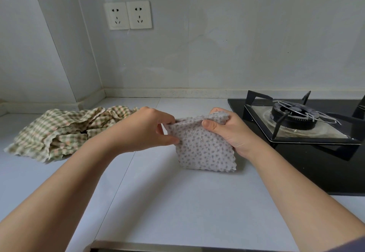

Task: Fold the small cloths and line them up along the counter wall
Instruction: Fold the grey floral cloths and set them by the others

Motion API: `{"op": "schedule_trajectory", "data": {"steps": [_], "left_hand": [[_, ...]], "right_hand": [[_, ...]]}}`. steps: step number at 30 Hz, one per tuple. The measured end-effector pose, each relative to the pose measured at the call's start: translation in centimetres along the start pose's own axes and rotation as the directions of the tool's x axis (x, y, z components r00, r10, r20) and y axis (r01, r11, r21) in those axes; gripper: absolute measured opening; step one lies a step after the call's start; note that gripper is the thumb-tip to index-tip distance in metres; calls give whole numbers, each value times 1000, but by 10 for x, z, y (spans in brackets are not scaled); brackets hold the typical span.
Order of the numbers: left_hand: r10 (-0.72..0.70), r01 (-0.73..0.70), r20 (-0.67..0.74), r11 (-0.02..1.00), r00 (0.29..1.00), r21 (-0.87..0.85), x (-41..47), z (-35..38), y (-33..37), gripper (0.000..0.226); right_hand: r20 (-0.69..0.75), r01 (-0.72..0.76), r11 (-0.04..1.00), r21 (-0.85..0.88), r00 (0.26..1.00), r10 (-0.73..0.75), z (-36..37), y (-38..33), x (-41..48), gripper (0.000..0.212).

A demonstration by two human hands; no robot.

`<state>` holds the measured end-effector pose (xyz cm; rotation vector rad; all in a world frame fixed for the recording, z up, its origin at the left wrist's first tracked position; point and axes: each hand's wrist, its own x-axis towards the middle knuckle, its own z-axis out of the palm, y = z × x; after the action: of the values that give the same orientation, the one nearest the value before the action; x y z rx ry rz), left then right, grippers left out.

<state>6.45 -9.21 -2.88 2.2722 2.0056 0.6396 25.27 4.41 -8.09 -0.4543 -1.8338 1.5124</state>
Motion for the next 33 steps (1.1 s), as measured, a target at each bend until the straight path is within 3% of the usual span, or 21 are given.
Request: {"op": "schedule_trajectory", "data": {"steps": [2,3,6,8,10,14,18,21,26,30,33], "left_hand": [[-37,35,-10,992,999,-120,1,2,-2,19],[-62,54,-25,973,998,-226,3,7,-4,17],[-149,101,-47,840,988,-533,8,26,-11,16],[-136,130,36,778,990,-614,9,35,-19,19],[-45,161,192,743,980,-649,7,38,-25,26],[96,224,365,638,926,-736,4,39,-28,7],[101,238,383,634,918,-736,15,34,-27,7],[112,306,513,689,851,-657,38,13,-20,5],[188,320,726,805,662,-500,89,-41,19,10],[194,302,764,837,615,-456,121,-83,66,9],[212,286,827,869,521,-403,138,-109,102,10]], "right_hand": [[-47,3,1000,22,999,-2,-2,0,1,16],[-46,-2,998,58,999,5,-3,1,2,21],[-92,-50,990,134,994,63,2,7,5,25],[-173,-86,991,99,980,102,7,10,6,24],[-227,-77,997,-1,971,74,11,11,5,36],[-234,-52,982,-184,972,8,16,10,1,52],[-142,-150,966,-209,982,122,10,-1,7,61],[-95,-184,950,-252,982,164,-8,-18,15,44],[-51,-91,899,-428,996,77,-38,-89,28,25],[-119,-45,822,-567,992,-28,-63,-155,27,25],[-165,-46,790,-611,984,-70,-91,-203,18,24]]}}
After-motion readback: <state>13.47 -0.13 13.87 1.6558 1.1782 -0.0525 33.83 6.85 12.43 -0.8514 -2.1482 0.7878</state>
